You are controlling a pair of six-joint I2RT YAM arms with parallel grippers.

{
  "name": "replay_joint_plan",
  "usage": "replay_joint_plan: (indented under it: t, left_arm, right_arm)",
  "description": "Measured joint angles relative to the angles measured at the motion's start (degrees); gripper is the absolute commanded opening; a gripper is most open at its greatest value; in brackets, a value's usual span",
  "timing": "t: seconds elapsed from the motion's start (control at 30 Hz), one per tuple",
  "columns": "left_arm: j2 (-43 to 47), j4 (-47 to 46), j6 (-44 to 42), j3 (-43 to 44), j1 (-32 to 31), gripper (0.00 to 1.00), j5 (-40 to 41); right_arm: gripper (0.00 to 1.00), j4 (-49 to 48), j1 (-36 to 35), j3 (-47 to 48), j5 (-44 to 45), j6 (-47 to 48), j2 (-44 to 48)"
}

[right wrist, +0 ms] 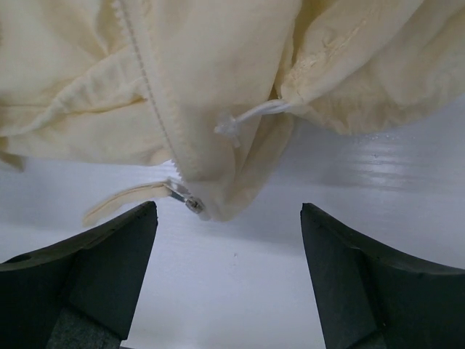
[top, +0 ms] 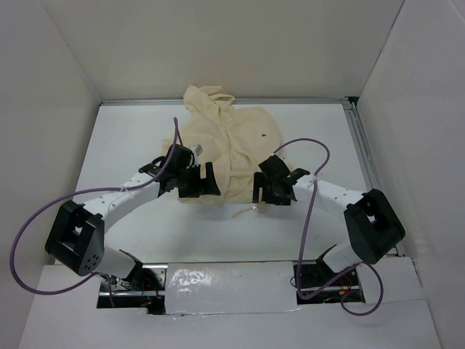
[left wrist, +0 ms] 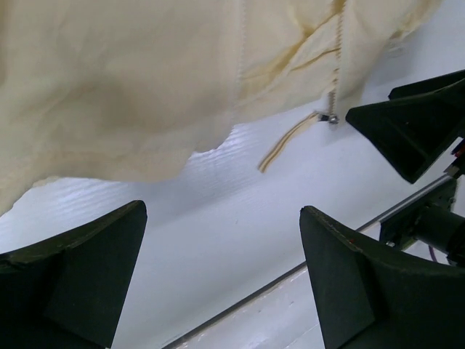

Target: Zip up the jacket

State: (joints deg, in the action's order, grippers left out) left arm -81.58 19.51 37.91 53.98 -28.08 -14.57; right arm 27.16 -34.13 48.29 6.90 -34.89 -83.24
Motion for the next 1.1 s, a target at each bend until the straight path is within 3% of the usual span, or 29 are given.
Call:
replay_joint_plan:
  t: [0.23, 0.43, 0.47, 0.67, 0.73, 0.77, 0.9, 1.03, 1.1]
  left_arm:
    - [0.33, 2.56, 0.11, -1.88, 0.02, 0.99, 2.58]
    - [0.31, 2.43, 0.09, -1.88, 0.00, 0.99, 2.91]
    - [0.31, 2.40, 0.09, -1.88, 0.00, 0.99, 2.89]
    - [0.13, 2.34, 0.09, -1.88, 0.00, 0.99, 2.89]
    - [0.13, 2.34, 0.09, -1.90, 0.00, 0.99, 2.93]
    - [0.13, 2.36, 0.09, -1.90, 0.00, 0.99, 2.95]
    - [-0.09, 2.80, 0.13, -1.90, 0.00, 0.99, 3.41]
    - [-0.11, 3.06, 0.17, -1.90, 0.00, 0.99, 3.91]
    - [-0.11, 3.30, 0.35, -1.90, 0.00, 0.99, 4.28]
  right_arm:
    - [0.79, -0.61, 0.15, 0.02, -1.09, 0.52, -4.96]
    - [0.66, -1.18, 0.15, 0.13, -1.07, 0.39, -6.29]
    - [0.59, -1.31, 0.15, 0.13, -1.07, 0.31, -6.38]
    - [0.57, -1.95, 0.15, 0.59, -1.29, 0.09, -7.19]
    - [0.47, -1.95, 0.02, 1.16, -1.20, 0.11, -7.76]
    - [0.27, -1.92, -0.22, 1.46, -0.92, 0.07, -8.15]
    - [0.26, -1.31, -1.73, 3.13, 0.74, -0.39, -9.88]
    - [0.42, -0.39, -2.99, 4.48, 2.12, -1.18, -10.99]
    - [0.37, 0.02, -3.56, 5.25, 2.60, -1.36, -11.54]
